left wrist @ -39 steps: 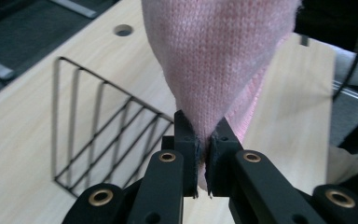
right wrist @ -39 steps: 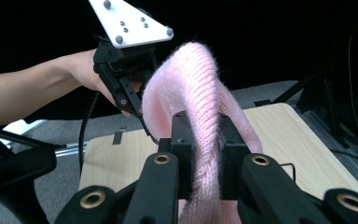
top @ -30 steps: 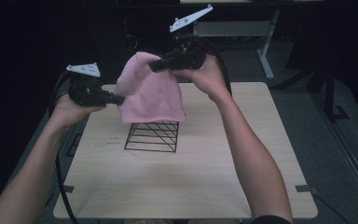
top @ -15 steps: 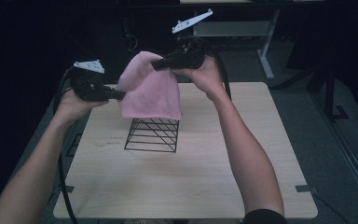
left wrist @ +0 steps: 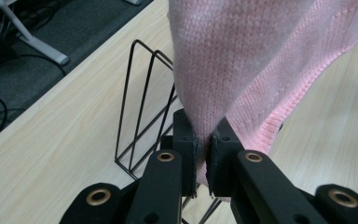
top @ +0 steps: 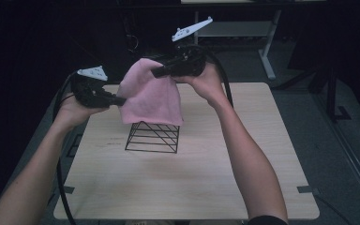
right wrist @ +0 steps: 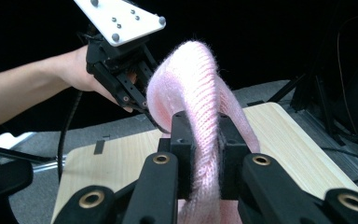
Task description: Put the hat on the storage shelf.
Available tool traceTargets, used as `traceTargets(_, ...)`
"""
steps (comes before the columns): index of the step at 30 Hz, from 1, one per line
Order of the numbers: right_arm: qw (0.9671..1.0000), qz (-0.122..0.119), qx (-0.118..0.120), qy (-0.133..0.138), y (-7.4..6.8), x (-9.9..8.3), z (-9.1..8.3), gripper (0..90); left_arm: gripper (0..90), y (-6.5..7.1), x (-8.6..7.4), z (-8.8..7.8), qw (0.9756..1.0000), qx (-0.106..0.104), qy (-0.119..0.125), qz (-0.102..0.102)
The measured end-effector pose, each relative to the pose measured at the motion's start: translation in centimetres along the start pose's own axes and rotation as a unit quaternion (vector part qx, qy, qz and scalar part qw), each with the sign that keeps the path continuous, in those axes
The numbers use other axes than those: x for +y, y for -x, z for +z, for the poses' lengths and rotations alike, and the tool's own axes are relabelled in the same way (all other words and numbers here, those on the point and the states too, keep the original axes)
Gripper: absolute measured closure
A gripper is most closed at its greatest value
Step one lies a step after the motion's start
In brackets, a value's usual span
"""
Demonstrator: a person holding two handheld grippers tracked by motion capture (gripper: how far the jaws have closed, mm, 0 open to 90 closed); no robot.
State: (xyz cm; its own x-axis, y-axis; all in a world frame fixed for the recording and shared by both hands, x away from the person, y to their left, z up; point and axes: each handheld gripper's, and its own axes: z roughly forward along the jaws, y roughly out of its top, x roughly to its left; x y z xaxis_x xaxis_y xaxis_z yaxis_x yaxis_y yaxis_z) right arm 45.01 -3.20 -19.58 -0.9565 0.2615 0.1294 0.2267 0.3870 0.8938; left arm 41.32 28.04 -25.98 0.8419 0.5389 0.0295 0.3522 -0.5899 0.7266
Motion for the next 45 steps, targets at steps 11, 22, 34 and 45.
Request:
traceTargets(11, 0.9999, 0.0, 0.009, -0.013, 0.0, -0.4, 1.7, 79.9, 83.9, -0.5, -1.4, 0.7, 0.9998, 0.0, -0.007, -0.017)
traceTargets(22, 0.9995, 0.009, 0.026, -0.018, -0.2, -1.7, 2.6, 79.2, 83.8, -0.2, -2.9, 0.8, 0.9998, -0.001, -0.008, -0.017)
traceTargets(34, 0.9991, 0.004, 0.036, -0.025, -1.0, -2.7, 3.3, 78.9, 83.9, 0.3, -3.7, 0.9, 0.9995, 0.011, -0.028, -0.008)
traceTargets(45, 0.9979, 0.015, 0.05, -0.037, -0.9, -4.2, 4.5, 78.3, 83.8, 0.3, -4.9, 1.7, 0.9989, 0.012, -0.044, -0.012)
